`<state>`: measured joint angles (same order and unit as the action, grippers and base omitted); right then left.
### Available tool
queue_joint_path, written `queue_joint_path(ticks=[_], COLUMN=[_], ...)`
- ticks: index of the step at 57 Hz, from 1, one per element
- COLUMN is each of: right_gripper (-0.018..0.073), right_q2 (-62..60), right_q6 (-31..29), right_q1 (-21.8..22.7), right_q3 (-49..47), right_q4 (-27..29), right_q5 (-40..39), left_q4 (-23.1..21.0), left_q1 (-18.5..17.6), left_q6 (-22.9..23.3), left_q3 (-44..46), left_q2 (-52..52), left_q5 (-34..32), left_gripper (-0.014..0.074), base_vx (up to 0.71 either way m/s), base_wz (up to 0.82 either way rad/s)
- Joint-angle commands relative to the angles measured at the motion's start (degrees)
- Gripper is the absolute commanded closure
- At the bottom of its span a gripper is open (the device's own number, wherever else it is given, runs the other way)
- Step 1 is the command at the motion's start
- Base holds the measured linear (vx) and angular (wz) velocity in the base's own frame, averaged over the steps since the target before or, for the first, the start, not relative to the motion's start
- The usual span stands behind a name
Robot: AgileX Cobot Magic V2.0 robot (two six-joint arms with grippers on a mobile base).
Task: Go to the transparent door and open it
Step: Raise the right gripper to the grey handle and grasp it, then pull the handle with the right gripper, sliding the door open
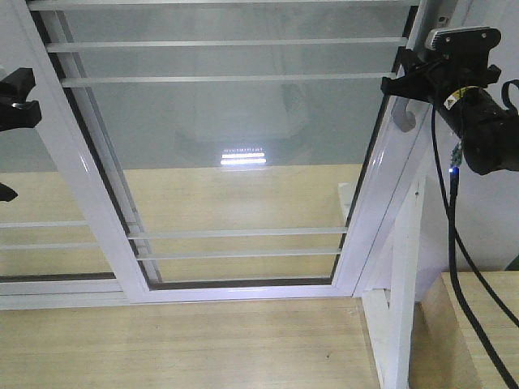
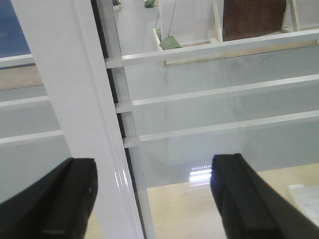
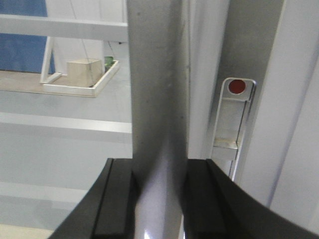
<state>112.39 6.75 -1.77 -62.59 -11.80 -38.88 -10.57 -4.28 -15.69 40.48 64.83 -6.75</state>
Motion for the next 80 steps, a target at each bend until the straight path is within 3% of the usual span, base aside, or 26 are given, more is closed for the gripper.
queue_joint_path(ticks=[1,54,70,80], right_gripper=[0.0568,0.0568,0.0568,0.0566], right_q2=[-3.0,-3.0,-3.4,-7.3], right_q6=[2.0,1.4,1.4,1.4], right_q1=[-1.6,-20.7,-21.5,-19.7], right_q3=[-1.6,-1.6,-1.6,-1.6], right_q4=[-9.1,-13.4,-12.5,-7.0], right_q5=[-5.2,-6.0,-6.0,1.7], left_q4=[-0.3,-0.3,-0.3,-0.3], left_q1=[-0.3,-0.3,-0.4,-0.4], left_q6=[0.2,0.2,0.2,0.2], left_q3=[1.9,1.9,1.9,1.9], left_q2=[-0.9,-0.9,0.1,1.7], left_q5=[-4.1,-2.6,-2.5,-2.3], left_gripper=[0.0021,0.0021,0.0021,0.0021], base_vx=[0.00,0.00,0.01,0.00], base_wz=[0.00,0.00,0.00,0.00])
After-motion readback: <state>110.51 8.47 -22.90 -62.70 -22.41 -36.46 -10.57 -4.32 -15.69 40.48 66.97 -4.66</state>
